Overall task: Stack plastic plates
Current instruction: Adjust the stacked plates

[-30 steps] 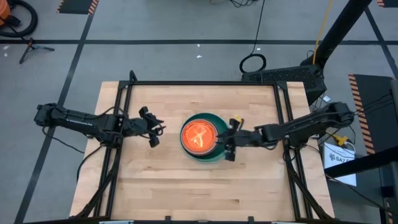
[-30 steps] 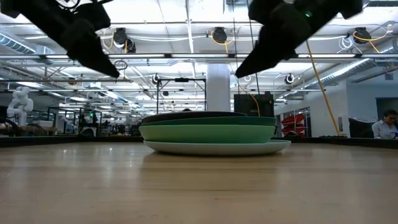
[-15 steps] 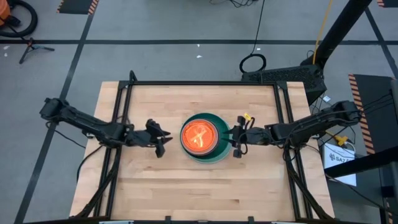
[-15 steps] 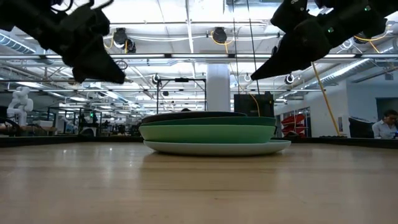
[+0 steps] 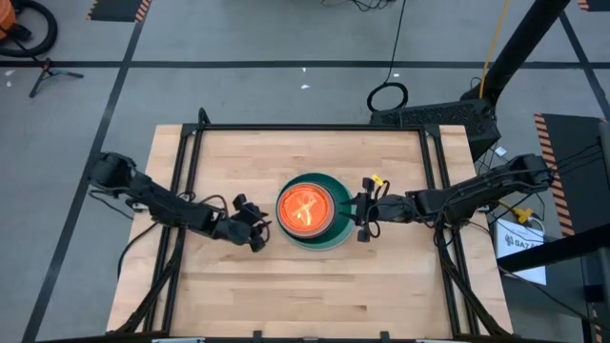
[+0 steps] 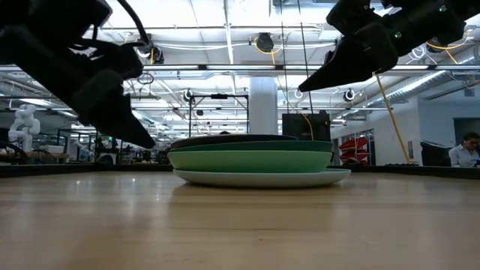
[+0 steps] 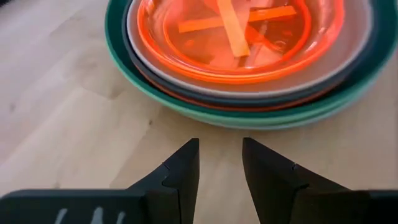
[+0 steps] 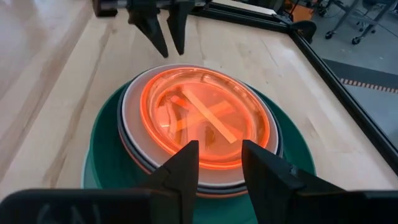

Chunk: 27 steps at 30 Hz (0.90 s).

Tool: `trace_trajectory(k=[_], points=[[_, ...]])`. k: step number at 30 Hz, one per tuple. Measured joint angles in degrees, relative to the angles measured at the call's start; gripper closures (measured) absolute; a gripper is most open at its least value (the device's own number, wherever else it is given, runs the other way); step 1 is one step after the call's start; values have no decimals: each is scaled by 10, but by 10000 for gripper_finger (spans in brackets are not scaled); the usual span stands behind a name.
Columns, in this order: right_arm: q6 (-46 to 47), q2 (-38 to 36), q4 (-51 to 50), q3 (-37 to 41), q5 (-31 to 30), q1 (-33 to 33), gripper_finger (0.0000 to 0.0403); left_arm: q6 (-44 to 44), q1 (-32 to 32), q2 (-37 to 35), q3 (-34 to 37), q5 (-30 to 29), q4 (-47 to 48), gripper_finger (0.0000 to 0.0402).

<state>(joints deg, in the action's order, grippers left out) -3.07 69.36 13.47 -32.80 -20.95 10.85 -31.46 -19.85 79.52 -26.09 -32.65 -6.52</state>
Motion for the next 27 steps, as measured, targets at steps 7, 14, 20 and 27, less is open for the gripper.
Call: trace_trajectory(k=[7, 14, 20, 27], points=[[0, 0, 0, 0, 0, 0, 289, 23, 31, 45, 0, -5, -33, 273], [0, 0, 0, 0, 0, 0, 289, 35, 58, 46, 0, -18, -47, 273], [0, 0, 0, 0, 0, 0, 289, 59, 68, 46, 0, -19, -85, 273], [1, 0, 0, 0, 0, 0, 289, 70, 71, 46, 0, -20, -111, 273]])
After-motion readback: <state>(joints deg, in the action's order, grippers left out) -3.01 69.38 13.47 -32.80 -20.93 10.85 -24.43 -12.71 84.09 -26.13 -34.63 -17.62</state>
